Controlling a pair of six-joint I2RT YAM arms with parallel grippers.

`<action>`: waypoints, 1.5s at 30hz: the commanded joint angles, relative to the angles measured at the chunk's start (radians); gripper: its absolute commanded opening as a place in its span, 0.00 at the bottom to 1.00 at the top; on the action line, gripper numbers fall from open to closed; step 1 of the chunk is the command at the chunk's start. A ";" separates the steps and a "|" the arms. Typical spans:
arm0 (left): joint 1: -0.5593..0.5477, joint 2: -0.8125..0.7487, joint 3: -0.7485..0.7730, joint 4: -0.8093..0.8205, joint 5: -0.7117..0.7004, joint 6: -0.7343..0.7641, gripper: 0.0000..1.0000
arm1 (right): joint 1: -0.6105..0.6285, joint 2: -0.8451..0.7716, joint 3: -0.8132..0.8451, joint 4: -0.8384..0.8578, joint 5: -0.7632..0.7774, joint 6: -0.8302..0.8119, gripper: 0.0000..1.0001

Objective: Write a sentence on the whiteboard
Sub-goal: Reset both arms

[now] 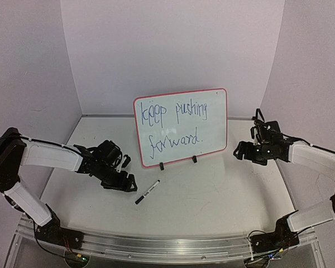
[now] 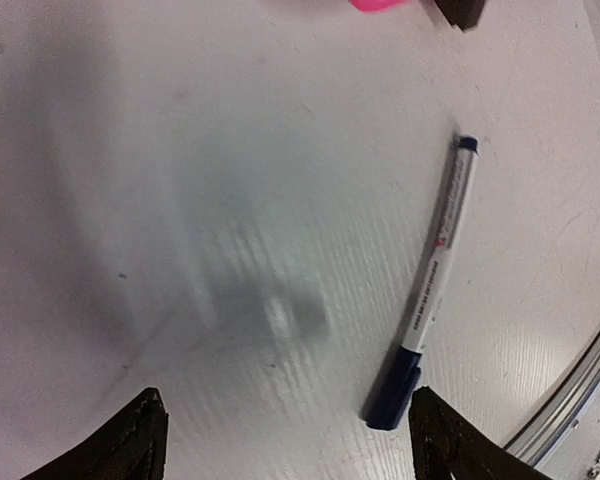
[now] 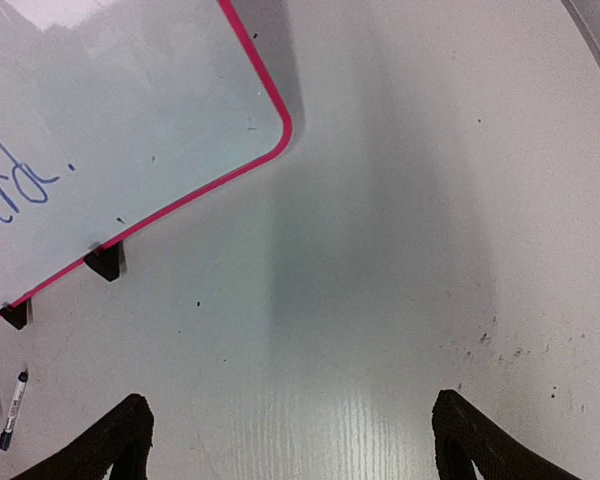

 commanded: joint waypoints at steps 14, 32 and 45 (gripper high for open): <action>0.747 -0.045 0.024 0.237 0.037 0.137 0.83 | -0.307 0.046 -0.051 0.265 0.091 -0.102 0.92; 0.823 -0.308 -0.296 0.759 -0.313 0.302 0.95 | -0.317 -0.389 -0.401 0.678 0.246 -0.216 0.94; 0.824 -0.286 -0.405 0.810 -0.358 0.299 0.96 | -0.317 -0.444 -0.572 0.810 0.333 -0.206 0.95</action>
